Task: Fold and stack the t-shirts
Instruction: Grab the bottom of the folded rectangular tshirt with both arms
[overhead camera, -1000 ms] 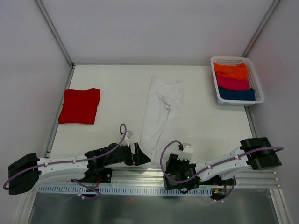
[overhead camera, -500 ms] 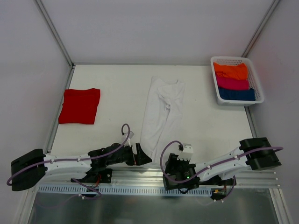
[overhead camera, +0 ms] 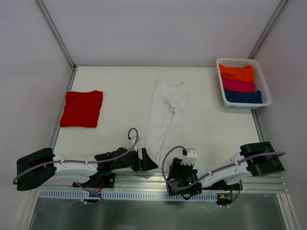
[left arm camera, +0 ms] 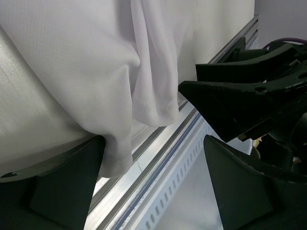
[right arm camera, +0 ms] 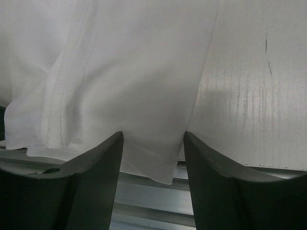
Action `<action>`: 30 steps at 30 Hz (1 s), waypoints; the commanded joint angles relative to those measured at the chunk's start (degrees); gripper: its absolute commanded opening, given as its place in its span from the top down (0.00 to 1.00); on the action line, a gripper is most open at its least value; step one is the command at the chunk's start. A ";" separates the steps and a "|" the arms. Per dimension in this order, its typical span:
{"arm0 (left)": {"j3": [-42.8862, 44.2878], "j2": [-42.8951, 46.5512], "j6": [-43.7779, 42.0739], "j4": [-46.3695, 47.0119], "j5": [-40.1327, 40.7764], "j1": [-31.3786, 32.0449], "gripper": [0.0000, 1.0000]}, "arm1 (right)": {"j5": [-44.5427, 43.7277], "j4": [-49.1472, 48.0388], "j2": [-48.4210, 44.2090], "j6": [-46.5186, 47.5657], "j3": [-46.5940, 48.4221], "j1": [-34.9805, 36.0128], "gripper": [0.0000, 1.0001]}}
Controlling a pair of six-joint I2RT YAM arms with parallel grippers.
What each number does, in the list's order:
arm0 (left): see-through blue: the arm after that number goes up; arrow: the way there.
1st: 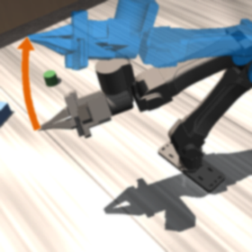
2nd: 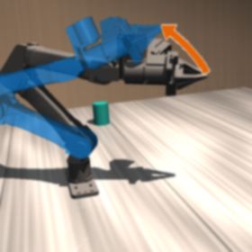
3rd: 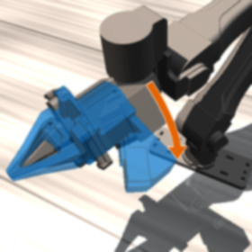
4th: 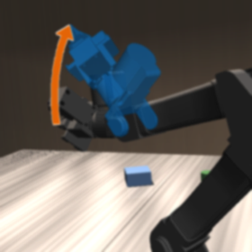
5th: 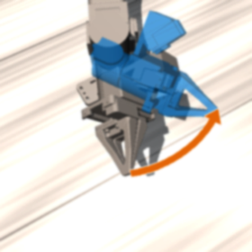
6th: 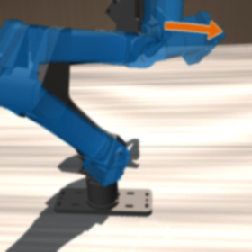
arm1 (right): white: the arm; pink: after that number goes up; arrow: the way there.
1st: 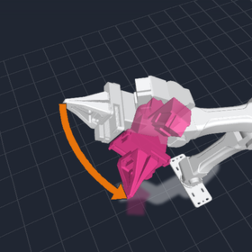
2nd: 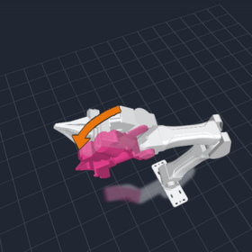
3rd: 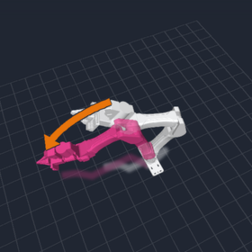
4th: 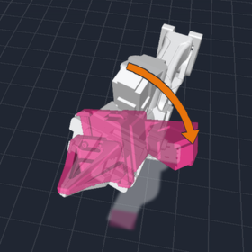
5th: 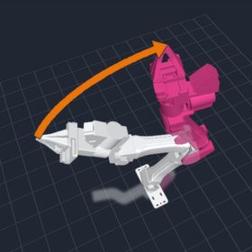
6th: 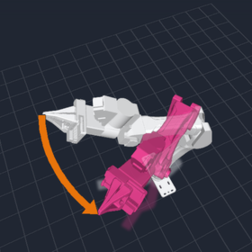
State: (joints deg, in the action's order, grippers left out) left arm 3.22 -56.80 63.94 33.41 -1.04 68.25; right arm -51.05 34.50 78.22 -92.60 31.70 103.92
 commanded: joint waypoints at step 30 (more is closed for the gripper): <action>12.94 -1.32 -1.89 -32.33 11.13 10.33 1.00 | 5.00 14.45 5.91 0.58 12.59 2.25 1.00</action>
State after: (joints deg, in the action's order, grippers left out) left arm 13.02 -61.21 62.19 13.21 4.69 76.95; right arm -46.11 42.98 85.30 -91.31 42.48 105.54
